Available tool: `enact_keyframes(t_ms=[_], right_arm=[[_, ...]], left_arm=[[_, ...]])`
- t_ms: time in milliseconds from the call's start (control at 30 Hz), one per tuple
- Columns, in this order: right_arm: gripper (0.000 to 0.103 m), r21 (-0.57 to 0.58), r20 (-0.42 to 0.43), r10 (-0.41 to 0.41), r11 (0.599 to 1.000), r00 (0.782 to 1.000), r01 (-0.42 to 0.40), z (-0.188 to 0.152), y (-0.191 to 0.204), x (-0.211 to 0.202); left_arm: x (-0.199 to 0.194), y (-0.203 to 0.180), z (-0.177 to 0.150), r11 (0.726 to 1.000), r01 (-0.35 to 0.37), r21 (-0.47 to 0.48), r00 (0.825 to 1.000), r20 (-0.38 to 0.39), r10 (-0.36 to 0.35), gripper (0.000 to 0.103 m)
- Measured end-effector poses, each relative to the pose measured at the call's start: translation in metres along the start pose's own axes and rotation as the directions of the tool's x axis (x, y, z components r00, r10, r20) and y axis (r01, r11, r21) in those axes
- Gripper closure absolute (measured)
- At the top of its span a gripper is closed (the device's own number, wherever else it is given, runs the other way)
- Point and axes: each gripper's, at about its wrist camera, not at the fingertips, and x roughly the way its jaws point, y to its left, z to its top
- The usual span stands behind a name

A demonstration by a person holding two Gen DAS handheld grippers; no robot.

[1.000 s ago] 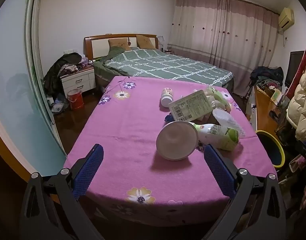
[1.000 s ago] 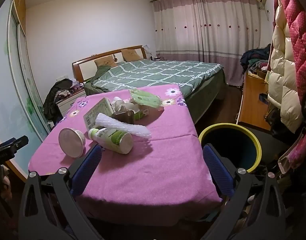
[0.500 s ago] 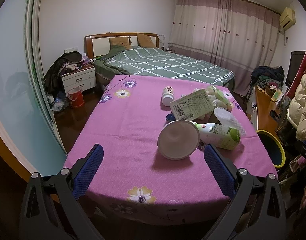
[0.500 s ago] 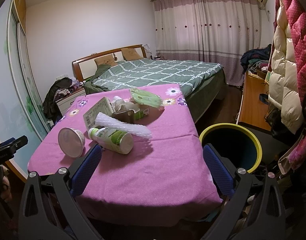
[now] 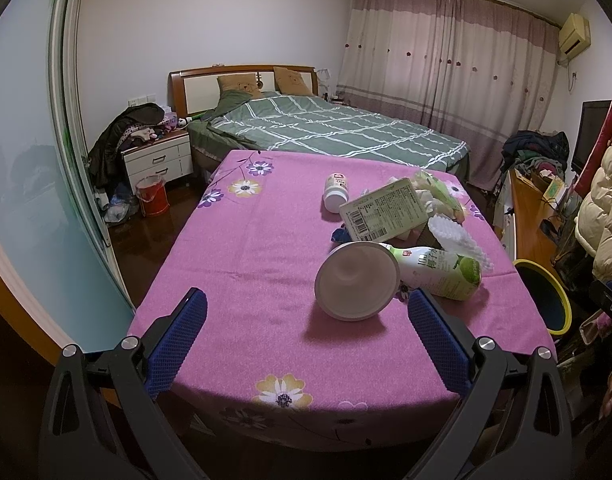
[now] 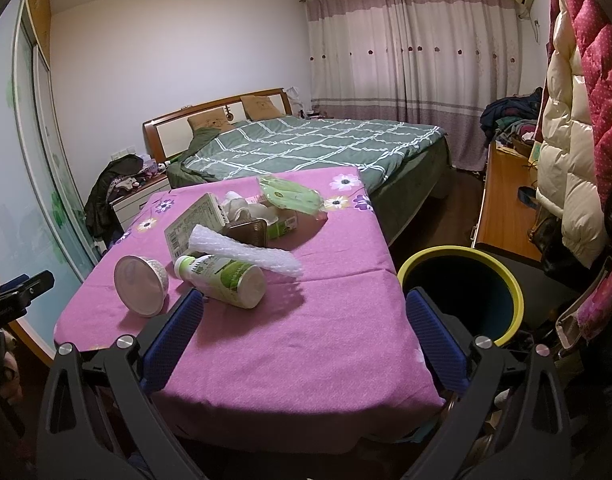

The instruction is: Collect trash

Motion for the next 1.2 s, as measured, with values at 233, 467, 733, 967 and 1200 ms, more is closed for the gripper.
enact_keyframes(t_ms=[233,467,733,967,1200], right_arm=[[0.006,0.001,-0.003,-0.001,1.000,1.000,0.001,0.0005,-0.0003,0.0005],[0.006,0.002,-0.007,0.002,1.000,1.000,-0.002,0.0006,-0.0024,0.0018],[0.006,0.002,-0.008,0.001,1.000,1.000,-0.001,0.0003,-0.0028,0.0025],[0.006,0.001,-0.009,0.000,1.000,1.000,0.000,0.0002,-0.0029,0.0033],[0.006,0.002,-0.012,0.001,1.000,1.000,0.000,-0.0008,-0.0038,0.0046]], left_arm=[[0.0000,0.0002,0.0000,1.000,0.000,0.000,1.000,-0.001,0.000,0.004],[0.0010,-0.0014,0.0009,1.000,0.000,0.006,1.000,-0.004,0.000,0.004],[0.0010,-0.0021,0.0008,1.000,-0.001,0.009,1.000,-0.006,0.001,0.004],[0.0024,-0.0039,0.0013,1.000,-0.001,0.011,1.000,-0.007,0.001,0.004],[0.0030,-0.0039,0.0016,1.000,-0.002,0.013,1.000,-0.008,0.002,0.004]])
